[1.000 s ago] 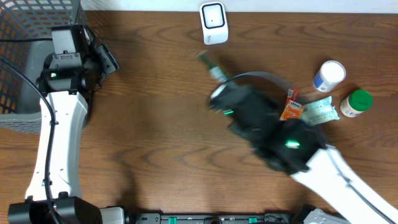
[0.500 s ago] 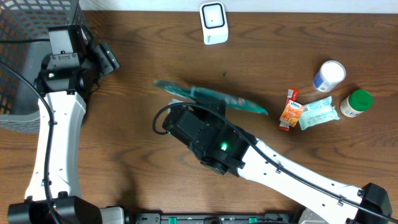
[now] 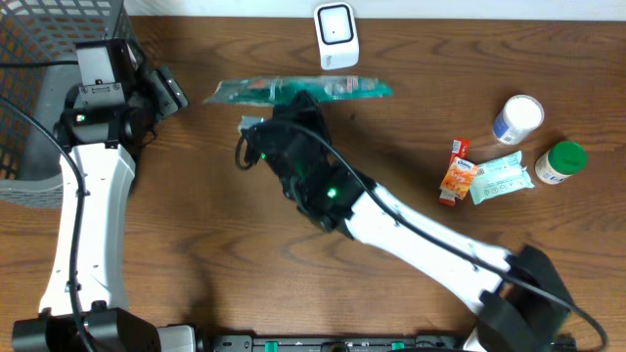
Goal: Scan the item barcode
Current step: 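Hold the gloves packet up to the scanner with the right gripper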
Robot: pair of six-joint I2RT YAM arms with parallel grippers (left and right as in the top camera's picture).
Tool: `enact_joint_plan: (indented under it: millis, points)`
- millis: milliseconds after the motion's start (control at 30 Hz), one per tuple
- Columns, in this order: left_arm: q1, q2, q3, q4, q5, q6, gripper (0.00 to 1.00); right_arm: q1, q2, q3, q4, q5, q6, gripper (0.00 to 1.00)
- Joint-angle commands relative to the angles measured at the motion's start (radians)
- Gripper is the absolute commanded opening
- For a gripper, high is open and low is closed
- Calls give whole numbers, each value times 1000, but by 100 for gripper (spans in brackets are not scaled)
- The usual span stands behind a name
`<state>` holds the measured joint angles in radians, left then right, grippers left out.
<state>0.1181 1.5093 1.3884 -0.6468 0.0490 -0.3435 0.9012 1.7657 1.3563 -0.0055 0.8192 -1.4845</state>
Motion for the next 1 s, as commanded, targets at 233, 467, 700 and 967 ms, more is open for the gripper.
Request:
enact_joint_plan:
  millis: [233, 467, 700, 967]
  points:
    - [14, 8, -3, 1, -16, -6, 84, -209, 255, 12, 470, -401, -385, 1]
    - [14, 8, -2, 1, -16, -6, 84, -307, 471, 84, 694, -540, -390, 1]
    - [14, 8, -3, 1, -16, -6, 84, -328, 695, 423, 632, -536, -391, 1]
    - [14, 8, -3, 1, -16, -6, 84, -328, 740, 592, 370, -480, -210, 1]
